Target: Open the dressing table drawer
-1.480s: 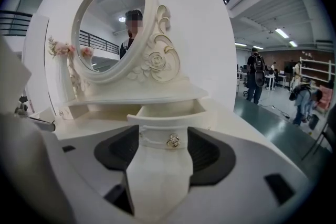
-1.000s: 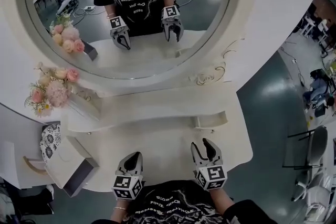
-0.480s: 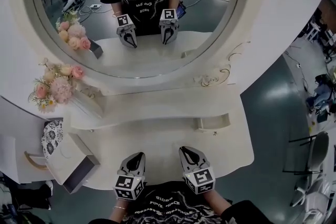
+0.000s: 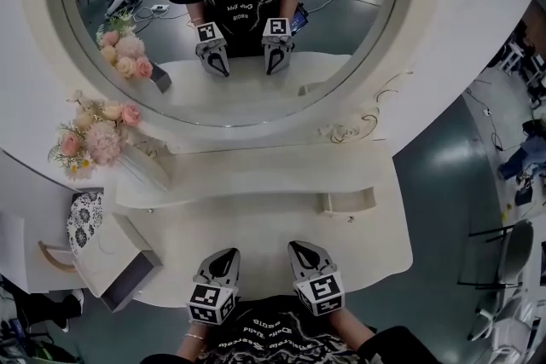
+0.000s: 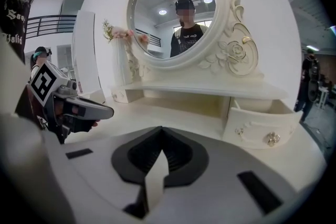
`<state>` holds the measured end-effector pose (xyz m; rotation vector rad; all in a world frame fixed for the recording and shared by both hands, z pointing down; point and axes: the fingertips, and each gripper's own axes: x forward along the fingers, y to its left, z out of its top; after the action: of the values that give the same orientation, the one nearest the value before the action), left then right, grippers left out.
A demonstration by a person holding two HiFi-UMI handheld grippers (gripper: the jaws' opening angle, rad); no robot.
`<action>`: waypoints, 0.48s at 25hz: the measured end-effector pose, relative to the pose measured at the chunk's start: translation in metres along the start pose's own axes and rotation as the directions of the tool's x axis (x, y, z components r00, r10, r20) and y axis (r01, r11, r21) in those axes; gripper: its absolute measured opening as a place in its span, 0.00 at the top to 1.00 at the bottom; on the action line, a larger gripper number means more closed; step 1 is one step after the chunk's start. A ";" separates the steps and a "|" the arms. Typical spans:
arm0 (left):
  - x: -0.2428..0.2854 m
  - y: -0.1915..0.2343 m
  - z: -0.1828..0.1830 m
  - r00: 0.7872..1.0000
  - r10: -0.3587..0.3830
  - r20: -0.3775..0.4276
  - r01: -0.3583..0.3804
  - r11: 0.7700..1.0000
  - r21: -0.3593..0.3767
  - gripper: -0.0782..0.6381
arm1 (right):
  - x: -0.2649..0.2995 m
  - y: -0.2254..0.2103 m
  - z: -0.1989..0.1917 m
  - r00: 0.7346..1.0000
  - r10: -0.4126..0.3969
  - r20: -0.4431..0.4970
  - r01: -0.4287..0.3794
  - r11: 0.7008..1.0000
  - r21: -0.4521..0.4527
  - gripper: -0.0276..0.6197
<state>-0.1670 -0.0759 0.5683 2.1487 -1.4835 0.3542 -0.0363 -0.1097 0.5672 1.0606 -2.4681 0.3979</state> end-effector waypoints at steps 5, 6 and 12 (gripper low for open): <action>0.002 -0.001 0.001 1.000 -0.007 -0.003 0.007 1.000 0.005 0.87 | 0.002 0.000 0.002 1.000 0.000 -0.011 0.000 1.000 -0.017 0.94; 0.003 -0.001 0.001 1.000 -0.007 -0.004 0.007 1.000 0.005 0.87 | 0.003 0.001 0.002 1.000 -0.001 -0.013 0.001 1.000 -0.021 0.94; 0.004 0.000 0.001 1.000 -0.008 -0.004 0.008 1.000 0.000 0.87 | 0.006 0.004 -0.003 1.000 0.014 -0.027 -0.015 0.999 -0.028 0.94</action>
<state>-0.1657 -0.0794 0.5696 2.1520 -1.4715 0.3555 -0.0420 -0.1091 0.5722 1.0200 -2.4517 0.3780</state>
